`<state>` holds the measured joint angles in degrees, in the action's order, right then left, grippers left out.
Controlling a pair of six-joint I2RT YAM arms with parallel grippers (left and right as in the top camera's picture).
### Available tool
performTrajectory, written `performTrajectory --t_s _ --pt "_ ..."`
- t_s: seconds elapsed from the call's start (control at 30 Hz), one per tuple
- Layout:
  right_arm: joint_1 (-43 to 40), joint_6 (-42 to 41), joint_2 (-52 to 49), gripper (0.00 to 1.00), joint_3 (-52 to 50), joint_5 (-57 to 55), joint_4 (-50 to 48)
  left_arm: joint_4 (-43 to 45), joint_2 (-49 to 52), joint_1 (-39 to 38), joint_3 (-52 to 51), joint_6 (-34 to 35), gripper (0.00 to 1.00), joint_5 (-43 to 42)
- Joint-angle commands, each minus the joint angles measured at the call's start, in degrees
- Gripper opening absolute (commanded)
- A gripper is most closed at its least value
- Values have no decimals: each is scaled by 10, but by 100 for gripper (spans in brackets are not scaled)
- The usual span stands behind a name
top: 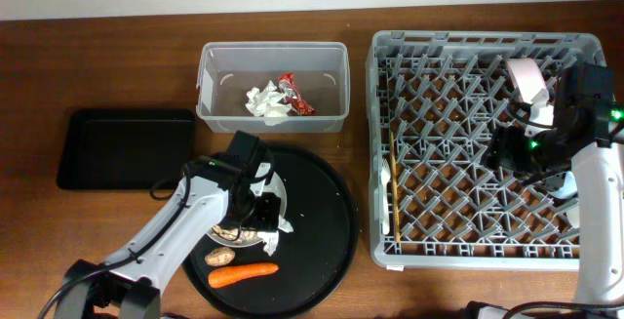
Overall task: Sort waste into correct bins and load items into the dishwasher rack
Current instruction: 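Grasp more white tissue from the plate with the left gripper, then drop the tissue into the clear bin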
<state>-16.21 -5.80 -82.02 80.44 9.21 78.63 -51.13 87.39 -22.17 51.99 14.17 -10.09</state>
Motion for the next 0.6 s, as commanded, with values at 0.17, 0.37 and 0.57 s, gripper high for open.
performTrajectory --t_s 0.17,0.37,0.57 --pt "-3 5 2 72 0 7 0 8 -5 -2 5 -1 1 -11" --pt "-3 5 2 72 0 7 0 -66 -104 -2 203 -1 0 40" --pt "-3 5 2 72 0 7 0 160 -68 -1 216 -1 0 188"
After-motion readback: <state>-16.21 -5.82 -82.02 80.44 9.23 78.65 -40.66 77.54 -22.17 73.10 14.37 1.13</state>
